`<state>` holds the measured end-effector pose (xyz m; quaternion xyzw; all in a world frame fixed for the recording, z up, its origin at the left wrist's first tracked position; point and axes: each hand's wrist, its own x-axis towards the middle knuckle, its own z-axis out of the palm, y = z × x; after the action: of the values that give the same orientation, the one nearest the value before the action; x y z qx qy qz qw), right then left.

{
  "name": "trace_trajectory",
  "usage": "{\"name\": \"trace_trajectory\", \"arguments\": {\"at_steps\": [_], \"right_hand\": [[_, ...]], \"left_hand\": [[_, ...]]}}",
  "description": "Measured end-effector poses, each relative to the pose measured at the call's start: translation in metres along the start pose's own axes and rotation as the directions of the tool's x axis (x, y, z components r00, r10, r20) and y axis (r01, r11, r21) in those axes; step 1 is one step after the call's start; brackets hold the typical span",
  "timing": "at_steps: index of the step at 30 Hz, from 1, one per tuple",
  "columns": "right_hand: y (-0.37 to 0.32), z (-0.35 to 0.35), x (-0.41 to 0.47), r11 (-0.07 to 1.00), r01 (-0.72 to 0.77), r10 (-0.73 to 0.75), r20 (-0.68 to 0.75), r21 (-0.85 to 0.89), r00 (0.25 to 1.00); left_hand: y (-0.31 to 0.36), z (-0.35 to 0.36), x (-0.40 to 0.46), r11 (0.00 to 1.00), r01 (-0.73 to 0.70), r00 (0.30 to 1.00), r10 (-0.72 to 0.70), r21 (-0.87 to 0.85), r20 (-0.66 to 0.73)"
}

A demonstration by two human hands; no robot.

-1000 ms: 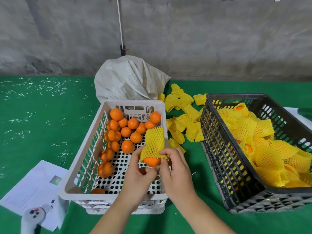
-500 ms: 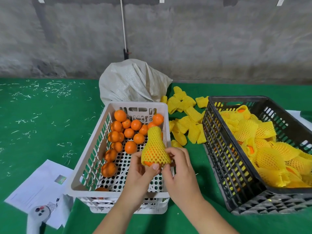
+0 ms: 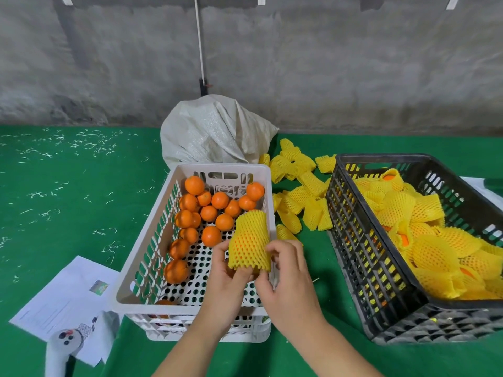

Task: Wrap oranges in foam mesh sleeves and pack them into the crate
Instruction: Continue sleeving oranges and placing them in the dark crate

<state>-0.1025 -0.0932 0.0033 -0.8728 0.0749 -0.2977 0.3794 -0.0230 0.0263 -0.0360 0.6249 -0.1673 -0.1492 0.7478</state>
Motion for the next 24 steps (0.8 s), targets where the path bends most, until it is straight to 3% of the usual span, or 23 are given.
{"name": "trace_trajectory", "arguments": {"at_steps": [2, 6, 13, 20, 24], "right_hand": [[0.005, -0.001, 0.001, 0.997, -0.069, 0.068, 0.031, 0.029, 0.997], [0.009, -0.002, 0.002, 0.997, -0.067, 0.066, 0.034, 0.045, 0.997], [0.01, 0.005, -0.011, 0.998, 0.001, 0.004, -0.076, 0.064, 0.997], [0.01, 0.009, -0.01, 0.995, 0.042, -0.039, -0.032, 0.091, 0.999], [0.003, 0.004, -0.011, 0.933, -0.167, 0.162, 0.043, 0.319, 0.986]], "left_hand": [[-0.001, -0.003, 0.001, 0.999, 0.024, 0.999, -0.023, -0.025, 0.048], [-0.002, -0.007, 0.004, 0.999, 0.008, 0.989, -0.015, 0.048, 0.148], [-0.002, -0.002, 0.006, 1.0, -0.001, 0.996, -0.002, 0.031, 0.086], [0.004, 0.004, 0.005, 0.983, -0.127, 0.992, 0.123, 0.131, 0.036], [0.0, -0.001, 0.005, 0.982, -0.121, 0.992, 0.116, 0.142, 0.045]]}}
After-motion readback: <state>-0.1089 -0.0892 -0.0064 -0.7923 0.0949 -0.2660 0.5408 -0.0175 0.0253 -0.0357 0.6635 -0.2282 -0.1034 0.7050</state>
